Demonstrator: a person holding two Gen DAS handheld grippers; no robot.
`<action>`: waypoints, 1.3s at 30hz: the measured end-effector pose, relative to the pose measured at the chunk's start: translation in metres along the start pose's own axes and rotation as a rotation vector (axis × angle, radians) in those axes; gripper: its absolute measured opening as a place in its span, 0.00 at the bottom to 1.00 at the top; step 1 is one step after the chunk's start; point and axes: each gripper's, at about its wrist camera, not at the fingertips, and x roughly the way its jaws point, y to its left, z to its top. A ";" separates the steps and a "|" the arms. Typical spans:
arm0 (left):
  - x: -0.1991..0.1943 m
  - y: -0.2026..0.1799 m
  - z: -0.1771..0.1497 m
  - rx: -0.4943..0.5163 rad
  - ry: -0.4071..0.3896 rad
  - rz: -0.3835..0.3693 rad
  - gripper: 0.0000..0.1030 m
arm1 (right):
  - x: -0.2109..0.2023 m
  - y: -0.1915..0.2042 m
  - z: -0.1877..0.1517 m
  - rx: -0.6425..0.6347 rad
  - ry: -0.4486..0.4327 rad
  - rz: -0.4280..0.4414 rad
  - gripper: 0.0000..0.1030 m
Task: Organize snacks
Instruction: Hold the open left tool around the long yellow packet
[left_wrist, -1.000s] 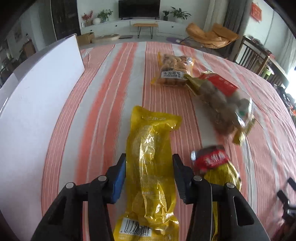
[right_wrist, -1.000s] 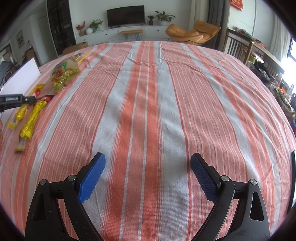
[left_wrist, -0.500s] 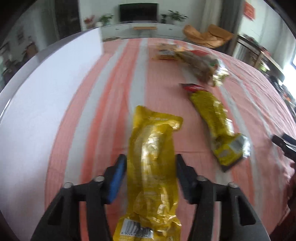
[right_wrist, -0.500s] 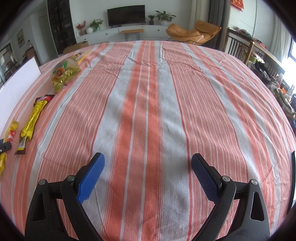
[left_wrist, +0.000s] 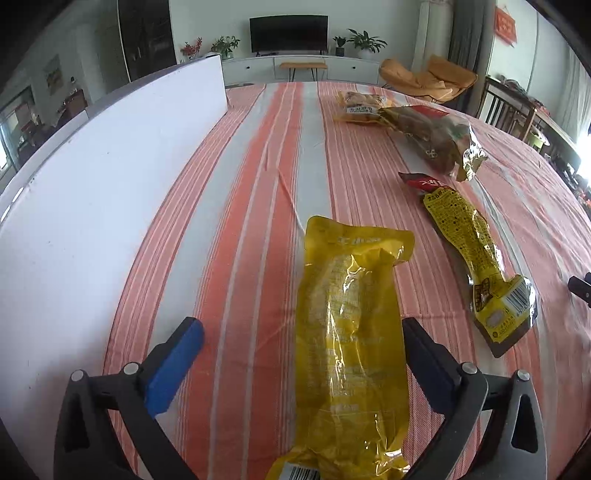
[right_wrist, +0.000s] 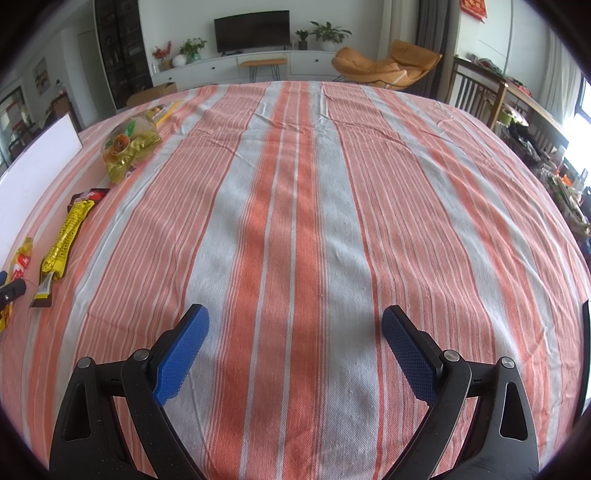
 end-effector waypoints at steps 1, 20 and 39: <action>0.001 -0.001 0.000 -0.001 -0.002 0.001 1.00 | 0.000 0.000 0.000 0.000 0.000 0.000 0.94; -0.001 -0.002 -0.002 -0.004 -0.008 0.004 1.00 | -0.001 -0.001 0.000 -0.001 0.001 0.000 0.94; -0.001 -0.002 -0.002 -0.004 -0.010 0.004 1.00 | -0.001 -0.001 0.000 -0.001 0.001 0.000 0.94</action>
